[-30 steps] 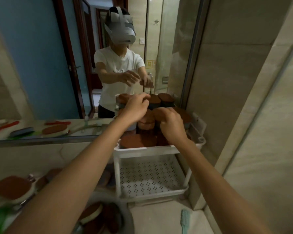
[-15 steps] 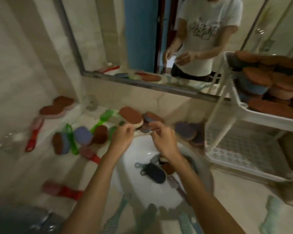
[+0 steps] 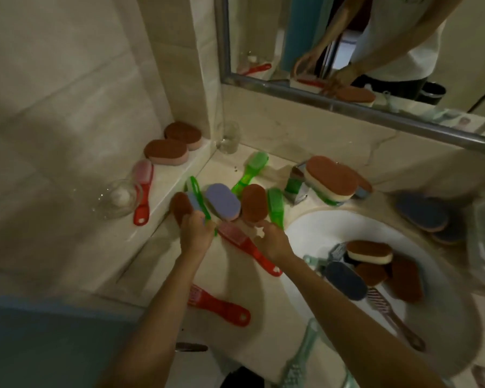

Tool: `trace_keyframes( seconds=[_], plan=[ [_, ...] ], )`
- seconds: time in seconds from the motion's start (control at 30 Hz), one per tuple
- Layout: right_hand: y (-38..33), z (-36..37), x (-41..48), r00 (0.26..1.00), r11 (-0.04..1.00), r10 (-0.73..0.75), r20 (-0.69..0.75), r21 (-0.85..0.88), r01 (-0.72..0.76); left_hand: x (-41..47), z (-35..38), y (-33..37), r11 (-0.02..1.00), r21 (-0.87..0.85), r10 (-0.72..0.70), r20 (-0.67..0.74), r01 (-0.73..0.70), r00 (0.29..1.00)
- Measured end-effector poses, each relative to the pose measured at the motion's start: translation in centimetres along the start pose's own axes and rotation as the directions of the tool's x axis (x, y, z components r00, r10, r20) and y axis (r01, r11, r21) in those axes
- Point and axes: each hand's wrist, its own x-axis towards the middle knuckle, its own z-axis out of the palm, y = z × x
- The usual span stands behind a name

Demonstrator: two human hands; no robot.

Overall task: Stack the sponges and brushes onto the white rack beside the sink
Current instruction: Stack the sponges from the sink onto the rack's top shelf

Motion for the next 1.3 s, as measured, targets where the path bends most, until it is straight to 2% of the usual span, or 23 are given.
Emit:
trace_keyframes(
  seconds=[0.1,0.2,0.3,0.5,0.63,0.8,0.93,1.07,1.17,1.3],
  plan=[
    [-1.2,0.6,2.3,0.998,0.999,0.053,-0.047,0.003,-0.053,2.9,-0.5,-1.4,0.993,-0.046,-0.11,-0.121,0.106,0.987],
    [-1.9,0.9,4.6,0.987,0.99,0.13,-0.092,-0.046,-0.135,4.9,-0.6,-1.9,0.98,-0.035,-0.2,-0.066,0.198,0.978],
    [-2.2,0.9,6.3,0.98,0.967,0.169,-0.103,-0.176,-0.186,6.3,-0.2,-2.3,0.975,-0.049,-0.219,-0.033,0.218,0.975],
    [-2.6,2.1,8.6,0.968,0.934,0.227,-0.111,-0.257,-0.249,7.3,0.6,-2.8,0.953,-0.152,-0.266,-0.018,0.261,0.964],
    [-2.5,1.9,8.8,0.952,0.943,0.264,-0.157,-0.167,-0.289,6.9,0.3,-2.3,0.953,-0.193,-0.251,-0.066,0.235,0.966],
    [-2.3,0.7,8.0,0.945,0.972,0.228,-0.236,-0.003,-0.235,5.1,-0.7,-1.0,0.944,-0.247,-0.237,-0.041,0.22,0.971],
    [-2.7,-1.7,5.8,0.928,0.986,0.167,-0.334,0.045,-0.162,3.3,-2.1,2.1,0.952,-0.277,-0.163,-0.109,0.127,0.981],
    [-3.2,-6.1,2.4,0.867,0.993,0.052,-0.496,0.119,0.009,0.7,-2.7,7.0,0.94,-0.336,-0.005,-0.165,-0.051,0.986],
    [-2.7,-11.1,-1.0,0.826,0.993,-0.052,-0.562,0.058,0.102,-2.2,-2.5,11.7,0.898,-0.378,0.143,-0.233,-0.225,0.962],
    [-1.2,-18.5,-6.1,0.725,0.985,-0.111,-0.68,0.022,0.172,-7.0,-1.9,18.5,0.826,-0.394,0.317,-0.265,-0.403,0.91]
  ],
)
